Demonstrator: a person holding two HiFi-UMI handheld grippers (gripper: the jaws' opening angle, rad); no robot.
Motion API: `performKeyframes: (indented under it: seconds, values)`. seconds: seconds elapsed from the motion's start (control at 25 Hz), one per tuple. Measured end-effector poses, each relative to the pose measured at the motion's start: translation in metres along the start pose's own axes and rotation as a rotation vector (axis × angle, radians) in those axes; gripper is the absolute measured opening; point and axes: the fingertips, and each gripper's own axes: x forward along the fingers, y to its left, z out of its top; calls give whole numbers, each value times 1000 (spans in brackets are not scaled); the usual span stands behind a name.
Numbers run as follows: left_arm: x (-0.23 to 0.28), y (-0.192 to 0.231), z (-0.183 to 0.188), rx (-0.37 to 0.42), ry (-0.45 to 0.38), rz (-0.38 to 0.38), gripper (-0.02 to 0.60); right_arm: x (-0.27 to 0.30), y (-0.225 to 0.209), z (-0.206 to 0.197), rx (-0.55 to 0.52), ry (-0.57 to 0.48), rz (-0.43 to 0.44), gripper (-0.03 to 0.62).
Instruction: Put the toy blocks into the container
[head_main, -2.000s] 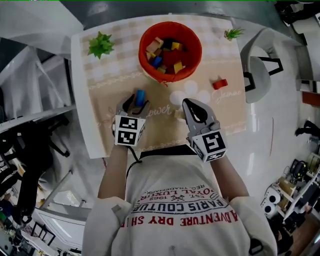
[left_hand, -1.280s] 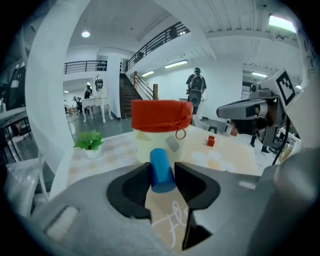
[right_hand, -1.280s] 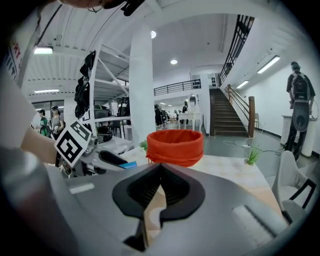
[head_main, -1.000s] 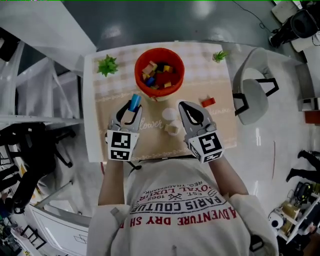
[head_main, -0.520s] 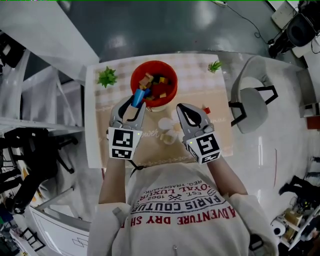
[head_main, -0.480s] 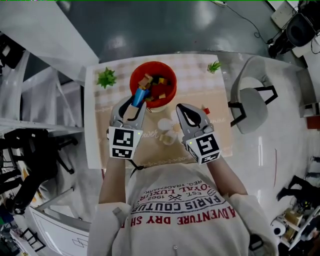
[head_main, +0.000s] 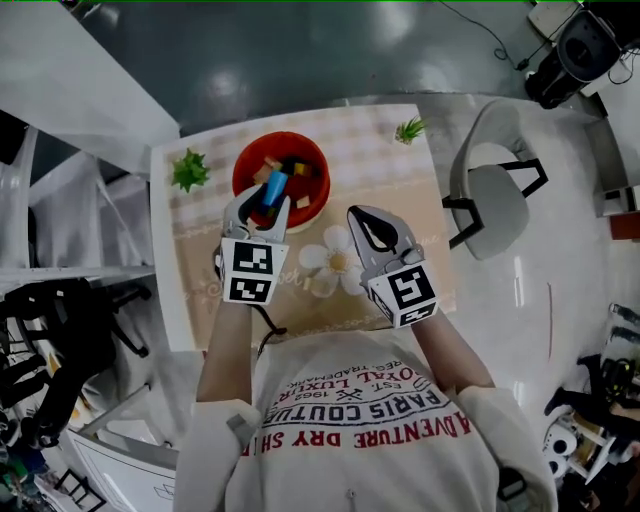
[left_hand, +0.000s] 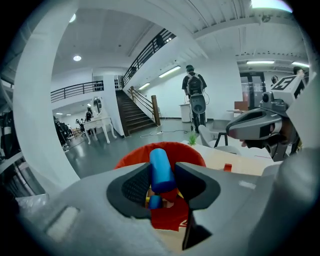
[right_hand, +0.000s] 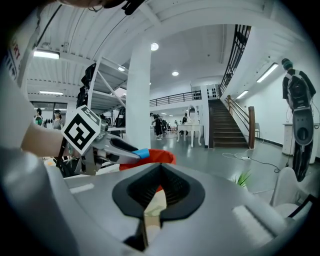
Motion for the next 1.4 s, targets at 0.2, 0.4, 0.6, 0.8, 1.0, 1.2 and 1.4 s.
performKeyframes:
  seconds: [0.2,0.4,0.6,0.8,1.0,1.2,1.4]
  values:
    - [10,-4,-10,17,73,-8,156,-5,-10,-5,14,12,-10,2]
    - [9,-4,-8,-5,51,23,195,-9,-8,-10,22,18,1,2]
    - [-11,-8,-7,-82,-8,55,247,-18,-4,-13,20,22,18,2]
    - [-41,-16,-20,-154,-49,107,247,-26,6,-24,26,35,55,2]
    - [-60,-39,-53,-213,-33,134,250,-35,17,-44,28,49,106,2]
    - [-63,-88,-106,-279,70,87,283,-45,25,-74,39,83,156,2]
    - [-56,-132,-145,-326,143,34,327,-49,25,-104,49,121,167,2]
